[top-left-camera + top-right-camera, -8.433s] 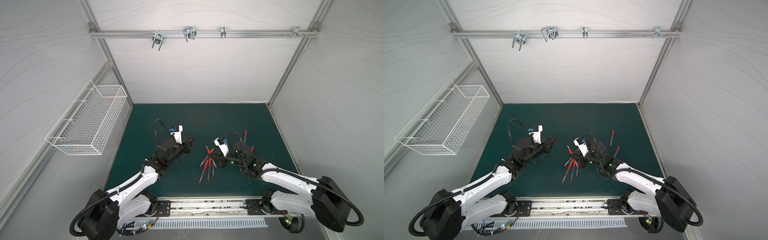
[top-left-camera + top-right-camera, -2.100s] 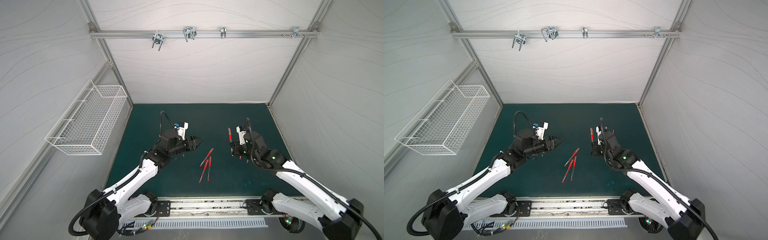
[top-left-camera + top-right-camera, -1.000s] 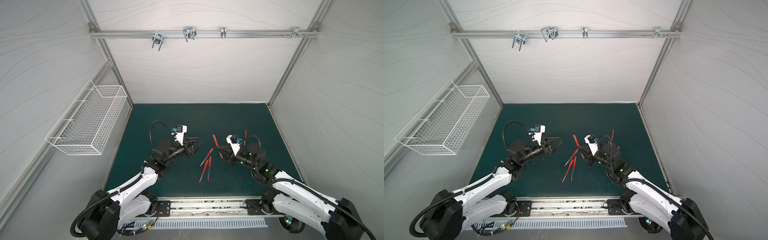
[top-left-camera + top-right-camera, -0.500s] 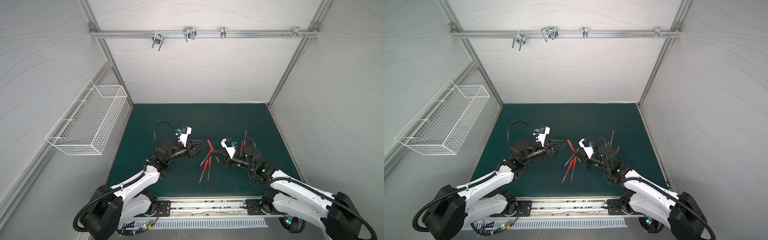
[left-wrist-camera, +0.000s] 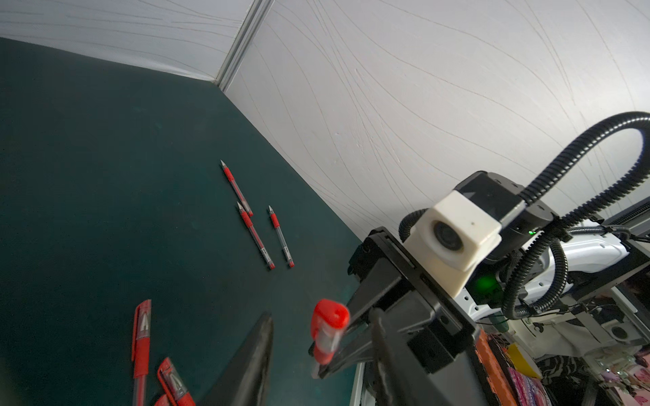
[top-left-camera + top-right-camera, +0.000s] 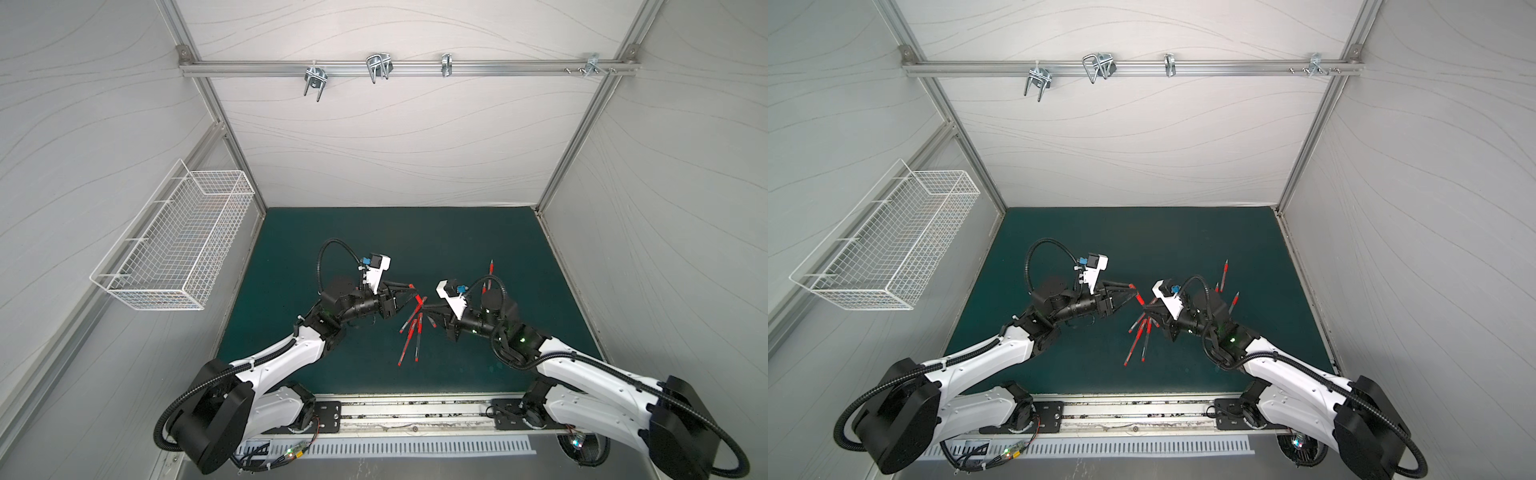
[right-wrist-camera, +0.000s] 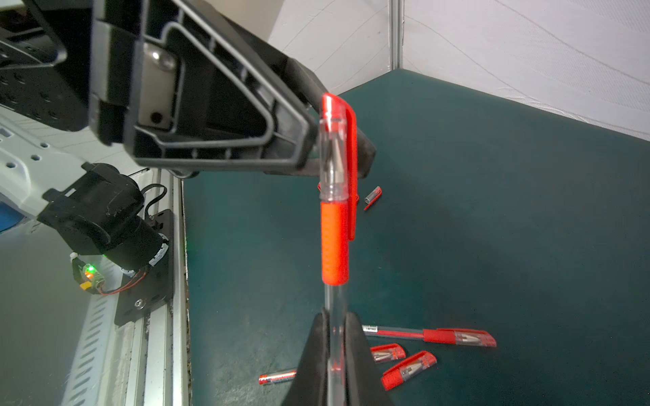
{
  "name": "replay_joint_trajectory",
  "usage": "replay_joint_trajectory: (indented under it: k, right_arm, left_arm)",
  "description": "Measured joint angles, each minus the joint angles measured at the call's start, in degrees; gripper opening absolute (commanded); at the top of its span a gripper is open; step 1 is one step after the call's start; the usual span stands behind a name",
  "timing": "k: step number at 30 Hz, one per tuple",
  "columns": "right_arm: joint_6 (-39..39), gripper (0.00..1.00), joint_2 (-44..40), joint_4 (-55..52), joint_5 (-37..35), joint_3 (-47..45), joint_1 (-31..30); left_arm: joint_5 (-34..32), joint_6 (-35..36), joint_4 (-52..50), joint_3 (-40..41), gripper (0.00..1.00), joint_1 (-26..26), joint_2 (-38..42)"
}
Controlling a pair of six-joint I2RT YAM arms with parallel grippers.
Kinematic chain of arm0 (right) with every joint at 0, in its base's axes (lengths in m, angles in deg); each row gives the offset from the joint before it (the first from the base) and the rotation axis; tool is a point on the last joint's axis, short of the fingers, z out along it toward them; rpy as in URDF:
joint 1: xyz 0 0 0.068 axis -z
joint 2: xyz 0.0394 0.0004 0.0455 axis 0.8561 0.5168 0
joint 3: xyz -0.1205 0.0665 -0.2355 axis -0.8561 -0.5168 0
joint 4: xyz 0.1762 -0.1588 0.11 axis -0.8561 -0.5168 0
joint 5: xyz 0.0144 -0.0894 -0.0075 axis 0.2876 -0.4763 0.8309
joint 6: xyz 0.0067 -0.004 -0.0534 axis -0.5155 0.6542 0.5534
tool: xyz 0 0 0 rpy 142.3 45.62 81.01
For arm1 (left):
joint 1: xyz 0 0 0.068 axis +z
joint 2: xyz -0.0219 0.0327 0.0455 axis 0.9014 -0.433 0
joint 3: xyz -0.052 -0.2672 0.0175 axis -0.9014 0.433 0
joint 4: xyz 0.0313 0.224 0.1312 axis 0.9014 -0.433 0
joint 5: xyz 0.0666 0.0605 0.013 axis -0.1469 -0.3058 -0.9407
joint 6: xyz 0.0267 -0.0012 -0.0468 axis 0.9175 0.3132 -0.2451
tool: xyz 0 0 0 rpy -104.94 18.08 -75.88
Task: Remove pen caps from pens
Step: Pick up the pen from the center of the table.
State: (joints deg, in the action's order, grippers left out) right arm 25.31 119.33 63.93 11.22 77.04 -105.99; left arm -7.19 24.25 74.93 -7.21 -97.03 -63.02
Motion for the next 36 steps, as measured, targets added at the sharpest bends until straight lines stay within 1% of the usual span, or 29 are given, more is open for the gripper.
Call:
replay_joint_trajectory:
  k: [3, 5, 12, 16, 17, 19, 20, 22, 25, 28, 30, 34, 36]
  right_arm:
    - [0.3, 0.00, 0.2, 0.0, 0.0, 0.6, -1.0]
    - [0.7, 0.00, 0.4, 0.0, -0.2, 1.0, -1.5]
    - [1.6, 0.00, 1.4, -0.1, -1.0, 1.3, -2.7]
    - [2.1, 0.00, 1.4, -0.1, -1.7, 1.3, -2.8]
    - [2.2, 0.07, 1.4, -0.1, -1.7, 1.3, -2.8]
    - [2.2, 0.31, 1.4, -0.1, -1.7, 1.4, -2.8]
    - [2.2, 0.36, 1.4, -0.2, -1.6, 1.5, -2.8]
    - [2.2, 0.42, 1.4, -0.5, -1.2, 1.7, -2.8]
    - [2.0, 0.46, 1.4, -0.5, 0.9, 2.1, -2.3]
    - [0.8, 0.47, 2.1, -0.5, 4.8, 2.6, -1.0]
    - [-0.4, 0.46, 2.8, -0.4, 7.6, 3.1, 0.2]
    - [-2.7, 0.40, 4.2, 0.4, 12.6, 3.4, 2.2]
    - [-4.1, 0.39, 4.9, 1.4, 15.1, 3.4, 3.2]
  left_arm:
    - [0.2, 0.0, -0.2, -0.3, 0.41, 0.0, -0.4]
    - [0.1, 0.1, -0.3, -0.6, 0.36, 0.0, -0.3]
    - [-0.2, 0.6, -1.6, -0.7, 0.08, 0.0, 1.0]
    - [-0.5, 0.7, -2.3, -0.7, 0.00, -0.1, 1.3]
    - [-0.6, 0.7, -2.5, -0.7, 0.00, -0.1, 1.5]
    - [-0.8, 0.9, -3.0, -0.7, 0.00, -0.1, 1.9]
    - [-0.9, 1.0, -3.2, -0.7, 0.00, -0.1, 2.1]
    - [-1.0, 1.5, -3.5, -0.7, 0.00, -0.1, 2.6]
    - [-1.0, 2.3, -3.9, -0.7, 0.00, -0.1, 3.2]
    - [-0.9, 3.3, -4.4, -0.7, 0.00, -0.1, 3.9]
    - [-0.7, 4.0, -4.7, -0.7, 0.00, -0.2, 4.3]
    - [0.1, 5.1, -4.9, -0.7, 0.00, -1.2, 4.7]
    - [0.5, 5.8, -5.8, -0.9, 0.00, -1.7, 4.8]
